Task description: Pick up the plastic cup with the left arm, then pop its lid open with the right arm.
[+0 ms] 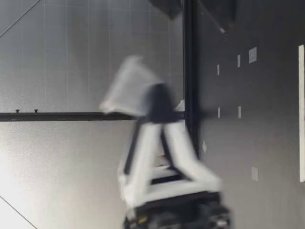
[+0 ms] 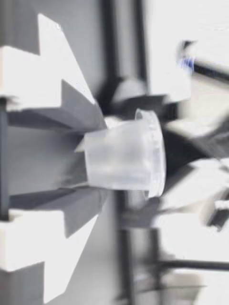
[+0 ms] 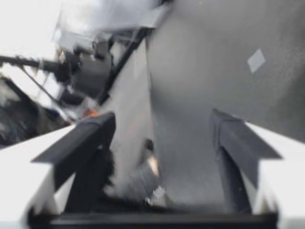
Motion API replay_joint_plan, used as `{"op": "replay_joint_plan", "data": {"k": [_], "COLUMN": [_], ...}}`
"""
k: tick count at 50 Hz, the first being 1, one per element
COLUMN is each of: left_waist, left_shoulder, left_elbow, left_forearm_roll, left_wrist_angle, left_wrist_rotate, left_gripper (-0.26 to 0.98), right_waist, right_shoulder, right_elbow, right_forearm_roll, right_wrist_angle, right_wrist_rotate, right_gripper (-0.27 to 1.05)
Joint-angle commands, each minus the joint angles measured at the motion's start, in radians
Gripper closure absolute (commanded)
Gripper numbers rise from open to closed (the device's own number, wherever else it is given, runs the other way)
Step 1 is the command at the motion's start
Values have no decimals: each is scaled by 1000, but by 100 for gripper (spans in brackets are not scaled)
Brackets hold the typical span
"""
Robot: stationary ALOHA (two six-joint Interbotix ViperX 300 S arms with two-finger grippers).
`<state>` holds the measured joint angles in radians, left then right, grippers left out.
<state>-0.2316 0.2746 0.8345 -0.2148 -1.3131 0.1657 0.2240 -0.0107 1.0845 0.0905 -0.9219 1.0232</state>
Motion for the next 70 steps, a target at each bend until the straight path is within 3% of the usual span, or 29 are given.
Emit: {"op": "replay_joint_plan", "data": {"k": [1, 9, 33, 54, 62, 70], "left_waist": [-3, -3, -3, -3, -3, -3], "left_shoulder": [-26, -15, -17, -21, -25, -52], "left_elbow": [-9, -11, -12, -17, -20, -25], "left_forearm_roll": [-2, 0, 0, 0, 0, 0], "left_wrist_angle": [-63, -43, 0, 61, 63, 75], "left_wrist_rotate": [0, -5, -2, -9, -14, -21], "left_gripper": [55, 55, 55, 55, 55, 55], "right_waist": [-5, -35, -37, -61, -95, -103], "right_shoulder": [11, -20, -54, -164, -224, -288], "right_elbow": [-43, -44, -52, -35, -5, 5], "right_forearm_roll": [18, 20, 20, 17, -34, -61], "right_wrist_angle": [-64, -206, -204, -341, -316, -146], "right_wrist_rotate": [29, 83, 80, 0, -160, -591], "right_gripper": [3, 4, 4, 4, 4, 4]}}
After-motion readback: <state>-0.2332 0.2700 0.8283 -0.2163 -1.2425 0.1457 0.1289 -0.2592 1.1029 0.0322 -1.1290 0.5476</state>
